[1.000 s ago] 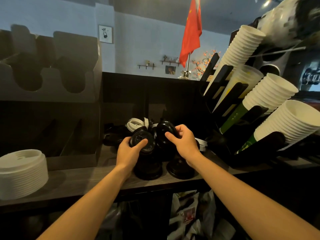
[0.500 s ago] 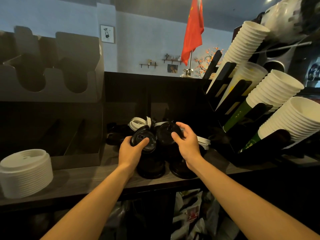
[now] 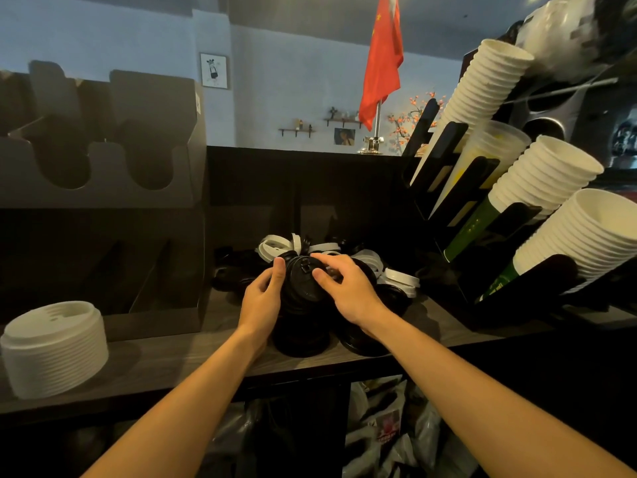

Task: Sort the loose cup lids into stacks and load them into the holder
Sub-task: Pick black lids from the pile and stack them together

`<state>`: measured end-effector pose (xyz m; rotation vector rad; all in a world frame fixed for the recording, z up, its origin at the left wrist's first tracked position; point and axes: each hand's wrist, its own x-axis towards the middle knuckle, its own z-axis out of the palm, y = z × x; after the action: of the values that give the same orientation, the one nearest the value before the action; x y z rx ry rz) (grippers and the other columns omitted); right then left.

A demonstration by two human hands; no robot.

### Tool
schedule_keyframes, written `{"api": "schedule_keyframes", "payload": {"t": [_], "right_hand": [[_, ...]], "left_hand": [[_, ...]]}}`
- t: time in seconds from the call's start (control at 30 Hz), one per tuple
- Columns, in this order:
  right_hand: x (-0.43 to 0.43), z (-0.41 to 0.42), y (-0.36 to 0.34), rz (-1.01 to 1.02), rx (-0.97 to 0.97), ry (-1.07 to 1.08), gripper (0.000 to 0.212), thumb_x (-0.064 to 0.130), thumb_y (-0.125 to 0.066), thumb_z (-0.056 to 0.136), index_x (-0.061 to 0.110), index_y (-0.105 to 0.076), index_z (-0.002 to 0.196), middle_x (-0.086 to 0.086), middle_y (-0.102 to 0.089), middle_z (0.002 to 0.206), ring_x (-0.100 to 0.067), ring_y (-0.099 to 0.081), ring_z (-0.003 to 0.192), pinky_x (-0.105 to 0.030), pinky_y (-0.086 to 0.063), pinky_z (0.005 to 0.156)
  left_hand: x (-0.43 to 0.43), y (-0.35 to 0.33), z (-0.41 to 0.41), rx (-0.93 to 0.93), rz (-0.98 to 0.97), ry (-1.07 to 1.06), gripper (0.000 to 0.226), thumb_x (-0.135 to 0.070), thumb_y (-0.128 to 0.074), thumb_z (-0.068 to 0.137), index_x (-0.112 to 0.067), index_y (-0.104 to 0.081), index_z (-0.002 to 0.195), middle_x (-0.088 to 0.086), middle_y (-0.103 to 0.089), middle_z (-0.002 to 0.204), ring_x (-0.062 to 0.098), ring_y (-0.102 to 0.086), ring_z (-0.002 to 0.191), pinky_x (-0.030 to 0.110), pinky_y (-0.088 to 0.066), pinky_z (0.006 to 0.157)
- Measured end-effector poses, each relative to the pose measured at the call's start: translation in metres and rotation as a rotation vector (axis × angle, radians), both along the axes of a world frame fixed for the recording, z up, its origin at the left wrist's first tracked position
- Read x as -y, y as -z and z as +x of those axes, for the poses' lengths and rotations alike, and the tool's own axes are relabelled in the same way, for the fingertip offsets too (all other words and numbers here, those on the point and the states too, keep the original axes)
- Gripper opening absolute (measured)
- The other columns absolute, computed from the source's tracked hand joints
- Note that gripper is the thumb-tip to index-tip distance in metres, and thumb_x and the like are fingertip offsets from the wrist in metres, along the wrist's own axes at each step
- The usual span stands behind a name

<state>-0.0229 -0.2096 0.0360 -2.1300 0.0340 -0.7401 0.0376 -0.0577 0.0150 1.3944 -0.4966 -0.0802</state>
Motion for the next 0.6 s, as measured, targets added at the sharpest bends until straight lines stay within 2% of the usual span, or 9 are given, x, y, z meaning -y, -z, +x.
{"api": "schedule_keyframes", "payload": {"t": [0.13,0.27,0.33,0.4,0.43,0.53,0.6], "right_hand": [[-0.0025,0.0022,0.0018,0.035,-0.033,-0.05,0.037,0.031,-0.057,0.1,0.031,-0.056,0.137,0.008,-0.057,0.133,-0.009,-0.052,0.124,-0.033,-0.046,0.107],[-0.0066,0.0007,0.0055,-0.01,-0.065,-0.08,0.037,0.03,-0.057,0.1,0.033,-0.055,0.137,0.01,-0.058,0.135,-0.006,-0.047,0.129,-0.031,-0.043,0.107],[-0.0084,-0.0006,0.0042,-0.032,-0.051,-0.063,0.038,0.029,-0.058,0.1,0.033,-0.055,0.138,0.009,-0.057,0.137,-0.002,-0.045,0.126,-0.023,-0.041,0.101],[-0.0092,-0.0014,0.0032,-0.048,-0.03,-0.057,0.039,0.028,-0.059,0.099,0.031,-0.054,0.138,0.008,-0.057,0.137,-0.003,-0.047,0.125,-0.018,-0.04,0.097],[-0.0086,-0.0015,0.0033,-0.056,-0.024,-0.065,0.039,0.027,-0.059,0.099,0.03,-0.054,0.138,0.008,-0.058,0.136,-0.004,-0.049,0.125,-0.016,-0.042,0.095],[-0.0048,-0.0035,0.0025,-0.054,-0.029,-0.087,0.039,0.028,-0.062,0.098,0.029,-0.056,0.137,0.009,-0.061,0.13,0.0,-0.052,0.116,-0.011,-0.045,0.089],[-0.0023,-0.0047,0.0024,-0.018,-0.02,-0.088,0.038,0.029,-0.065,0.096,0.028,-0.059,0.133,0.012,-0.063,0.123,0.005,-0.055,0.11,-0.009,-0.045,0.087]], "left_hand": [[0.0008,0.0003,-0.0019,-0.011,0.015,-0.018,0.055,-0.063,-0.033,0.098,-0.027,-0.075,0.1,-0.006,-0.078,0.095,0.008,-0.071,0.097,0.024,-0.052,0.083],[-0.0011,-0.0005,-0.0006,-0.008,0.019,0.012,0.069,-0.071,-0.028,0.091,-0.023,-0.074,0.111,-0.002,-0.079,0.099,0.009,-0.073,0.098,0.028,-0.054,0.091],[-0.0022,0.0001,-0.0007,-0.007,0.0,0.053,0.063,-0.072,-0.046,0.085,-0.023,-0.074,0.112,0.001,-0.078,0.104,0.014,-0.073,0.102,0.032,-0.054,0.093],[-0.0025,0.0013,-0.0016,0.012,0.0,0.061,0.054,-0.06,-0.072,0.077,-0.021,-0.072,0.115,0.003,-0.076,0.107,0.02,-0.072,0.104,0.036,-0.056,0.094],[-0.0026,0.0018,-0.002,0.02,0.004,0.061,0.053,-0.052,-0.078,0.074,-0.021,-0.071,0.116,0.003,-0.076,0.108,0.021,-0.072,0.104,0.037,-0.057,0.092],[-0.0028,0.0015,-0.0019,0.029,0.005,0.067,0.039,-0.033,-0.079,0.08,-0.021,-0.07,0.116,0.002,-0.075,0.11,0.018,-0.071,0.102,0.028,-0.057,0.084],[-0.0037,0.0004,-0.0026,0.026,0.002,0.085,0.034,-0.03,-0.078,0.083,-0.023,-0.07,0.115,0.001,-0.075,0.109,0.017,-0.071,0.102,0.024,-0.055,0.08]]}}
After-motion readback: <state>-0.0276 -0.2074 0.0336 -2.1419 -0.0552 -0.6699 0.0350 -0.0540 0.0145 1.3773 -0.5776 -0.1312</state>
